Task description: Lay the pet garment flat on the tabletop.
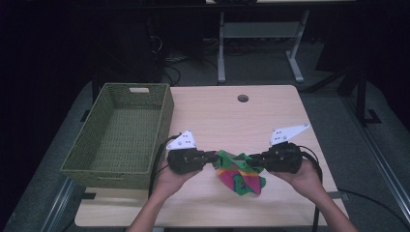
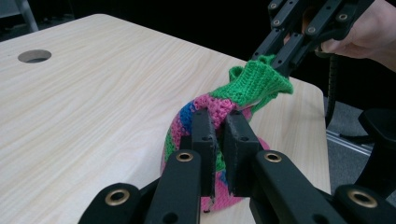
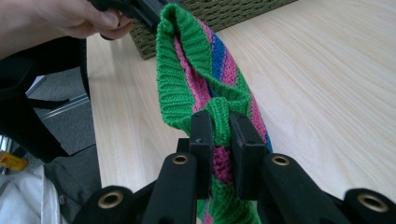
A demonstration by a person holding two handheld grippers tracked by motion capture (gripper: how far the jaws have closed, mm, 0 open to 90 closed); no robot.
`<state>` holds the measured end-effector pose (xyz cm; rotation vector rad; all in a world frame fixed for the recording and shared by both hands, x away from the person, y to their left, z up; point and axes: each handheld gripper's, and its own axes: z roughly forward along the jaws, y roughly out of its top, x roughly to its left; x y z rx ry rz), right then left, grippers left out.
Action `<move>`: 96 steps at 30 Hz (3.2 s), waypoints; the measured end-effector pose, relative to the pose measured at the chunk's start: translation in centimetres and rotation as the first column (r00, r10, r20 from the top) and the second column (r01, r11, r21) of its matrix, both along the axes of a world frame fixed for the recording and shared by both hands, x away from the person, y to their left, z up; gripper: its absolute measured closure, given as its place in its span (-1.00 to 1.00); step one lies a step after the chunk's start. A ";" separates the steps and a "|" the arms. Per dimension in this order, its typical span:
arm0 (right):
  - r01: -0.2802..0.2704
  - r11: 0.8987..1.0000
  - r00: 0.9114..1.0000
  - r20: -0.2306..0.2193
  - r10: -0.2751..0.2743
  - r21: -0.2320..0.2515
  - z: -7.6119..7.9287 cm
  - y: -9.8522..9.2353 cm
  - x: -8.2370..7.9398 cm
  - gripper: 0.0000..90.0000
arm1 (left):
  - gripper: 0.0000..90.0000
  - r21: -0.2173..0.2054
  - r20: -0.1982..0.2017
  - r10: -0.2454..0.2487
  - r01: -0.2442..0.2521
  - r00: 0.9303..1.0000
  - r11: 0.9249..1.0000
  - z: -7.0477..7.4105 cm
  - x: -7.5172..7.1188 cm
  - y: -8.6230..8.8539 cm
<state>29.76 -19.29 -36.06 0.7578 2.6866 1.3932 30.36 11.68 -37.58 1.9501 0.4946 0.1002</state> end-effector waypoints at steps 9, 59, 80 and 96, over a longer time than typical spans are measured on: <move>0.031 1.000 0.999 -0.018 -0.031 0.002 -0.6 -0.3 1.3 0.78 | 0.86 0.049 -0.039 0.014 -0.012 0.999 0.999 0.1 1.9 -1.0; 0.323 0.945 0.947 0.017 -0.322 -0.045 1.1 -3.0 13.4 0.31 | 0.26 0.075 -0.085 0.296 -0.291 0.951 0.954 -0.8 9.2 -3.4; 0.245 0.966 0.965 -0.068 -0.252 -0.087 -2.6 -5.7 9.7 0.26 | 0.19 0.142 -0.128 0.215 -0.197 0.968 0.970 -3.1 7.0 -3.7; 0.217 0.971 0.969 -0.099 -0.227 -0.103 -4.0 -6.1 7.6 0.23 | 0.30 0.192 -0.161 0.129 -0.098 0.979 0.976 -4.8 5.5 -5.4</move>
